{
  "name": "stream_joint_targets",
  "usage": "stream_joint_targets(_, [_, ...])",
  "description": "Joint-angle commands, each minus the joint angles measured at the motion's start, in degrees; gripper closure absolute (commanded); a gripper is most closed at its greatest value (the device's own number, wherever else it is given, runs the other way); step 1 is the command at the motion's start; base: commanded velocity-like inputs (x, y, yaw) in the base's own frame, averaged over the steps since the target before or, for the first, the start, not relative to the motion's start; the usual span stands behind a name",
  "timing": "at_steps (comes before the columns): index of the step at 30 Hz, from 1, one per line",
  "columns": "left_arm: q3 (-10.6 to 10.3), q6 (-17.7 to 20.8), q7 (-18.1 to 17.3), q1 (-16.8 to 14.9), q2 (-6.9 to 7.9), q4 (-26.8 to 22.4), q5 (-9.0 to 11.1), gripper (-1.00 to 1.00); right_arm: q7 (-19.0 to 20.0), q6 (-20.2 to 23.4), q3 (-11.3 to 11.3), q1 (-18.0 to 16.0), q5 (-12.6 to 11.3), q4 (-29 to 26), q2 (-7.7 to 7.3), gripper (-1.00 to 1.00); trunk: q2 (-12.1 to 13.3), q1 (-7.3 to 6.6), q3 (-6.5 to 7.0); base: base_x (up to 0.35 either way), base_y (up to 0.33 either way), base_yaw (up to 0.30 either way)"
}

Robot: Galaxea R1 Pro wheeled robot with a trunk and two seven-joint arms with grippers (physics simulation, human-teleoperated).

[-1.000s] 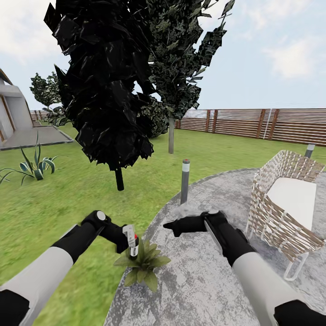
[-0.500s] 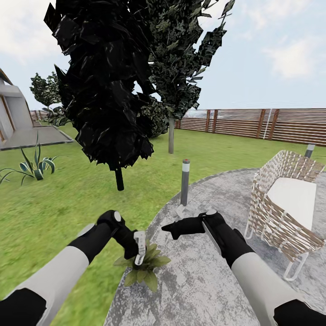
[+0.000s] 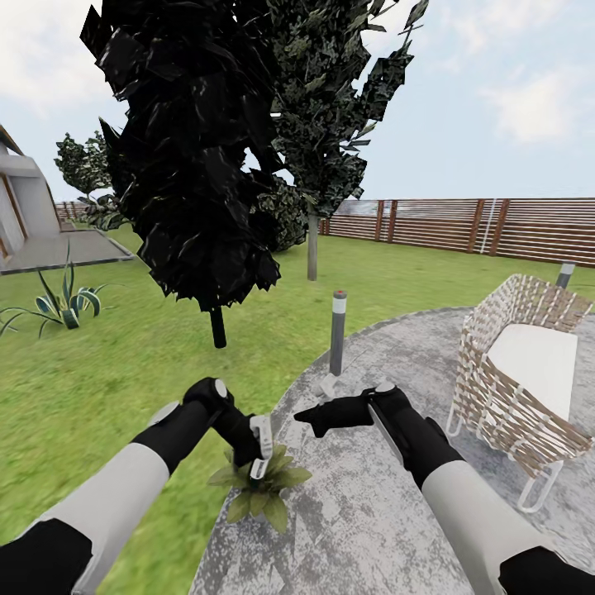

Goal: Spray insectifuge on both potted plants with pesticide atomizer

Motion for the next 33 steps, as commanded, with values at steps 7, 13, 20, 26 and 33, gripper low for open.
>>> stream_joint_targets(7, [-0.2, 3.0, -0.1, -1.8, -1.33, -0.1, -0.1, 1.00, 0.3, 0.3, -0.1, 0.0, 0.4, -0.1, 0.12, 1.00, 0.0, 0.00, -0.07, 0.000, 0.000, 0.000])
stream_joint_targets(13, [-0.2, 3.1, -0.1, -2.2, -1.93, -0.1, -0.2, 1.00, 0.3, 0.3, -0.1, 0.0, 0.4, -0.1, 0.15, 1.00, 0.0, 0.00, -0.07, 0.000, 0.000, 0.000])
stream_joint_targets(20, [-0.2, 3.2, -0.1, -2.3, -2.71, -0.1, -0.5, 1.00, 0.3, 0.3, -0.1, 0.0, 0.4, -0.1, 0.31, 1.00, 0.0, 0.00, -0.07, 0.000, 0.000, 0.000])
stream_joint_targets(26, [-0.2, 3.2, -0.1, -3.6, -2.81, -0.1, -0.5, 1.00, 0.3, 0.3, -0.1, 0.0, 0.4, -0.2, 0.72, 1.00, 0.0, 0.00, -0.07, 0.000, 0.000, 0.000])
stream_joint_targets(33, [-0.2, 3.2, -0.1, -4.3, -2.82, -0.1, -0.8, 1.00, 0.3, 0.3, -0.1, 0.0, 0.4, -0.3, 1.01, 1.00, 0.0, 0.00, -0.07, 0.000, 0.000, 0.000])
